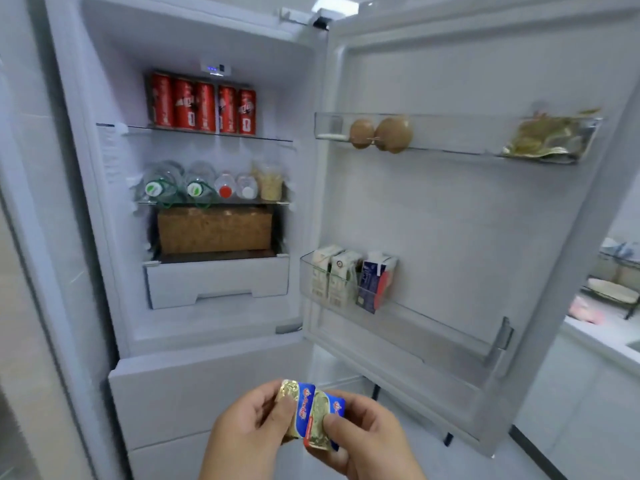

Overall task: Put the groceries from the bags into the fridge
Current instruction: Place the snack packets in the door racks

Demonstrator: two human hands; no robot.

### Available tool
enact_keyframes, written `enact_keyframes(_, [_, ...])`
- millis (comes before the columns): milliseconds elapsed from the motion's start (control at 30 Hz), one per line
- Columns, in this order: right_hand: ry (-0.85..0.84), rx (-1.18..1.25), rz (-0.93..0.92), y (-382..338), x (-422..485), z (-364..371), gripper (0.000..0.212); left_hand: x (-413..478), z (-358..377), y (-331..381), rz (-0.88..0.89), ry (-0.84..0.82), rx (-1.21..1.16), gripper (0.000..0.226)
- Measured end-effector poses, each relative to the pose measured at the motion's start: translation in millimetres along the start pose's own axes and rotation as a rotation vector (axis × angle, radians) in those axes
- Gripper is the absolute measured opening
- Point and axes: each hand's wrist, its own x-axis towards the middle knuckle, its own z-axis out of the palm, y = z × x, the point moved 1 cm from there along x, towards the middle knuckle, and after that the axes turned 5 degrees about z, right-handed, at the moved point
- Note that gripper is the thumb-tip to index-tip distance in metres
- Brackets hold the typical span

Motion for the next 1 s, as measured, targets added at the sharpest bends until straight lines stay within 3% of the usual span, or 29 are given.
enact_keyframes(200, [0.252,-0.090,-0.173,-43.7,9.6,-46.6,0.019,37.0,61.5,28.4,0.022,-0.154,0.055,0.012])
enact_keyframes(300, [0.278,-0.173,-0.247,-74.5,14.2,-64.8,0.021,57.3,82.9,53.8,0.055,-0.221,0.047,0.014])
enact_keyframes(433, [0.255,-0.219,-0.421,-121.7,12.2,-78.6,0.027,79.5,104.0,89.2,0.210,-0.278,-0.030,0.016])
enact_keyframes(633, [0.421,-0.286,-0.597,-164.2,8.2,-110.2,0.025,119.2,139.8,115.2,0.416,-0.360,-0.051,0.027])
enact_keyframes(767, [0.608,-0.328,-0.582,-165.3,5.8,-136.3,0.019,137.6,178.0,110.6,0.397,-0.531,0.031,0.018])
enact_keyframes(1000, [0.901,-0.337,-0.442,-157.3,-0.5,-158.9,0.018,161.0,241.2,82.8,0.369,-0.917,0.449,0.005])
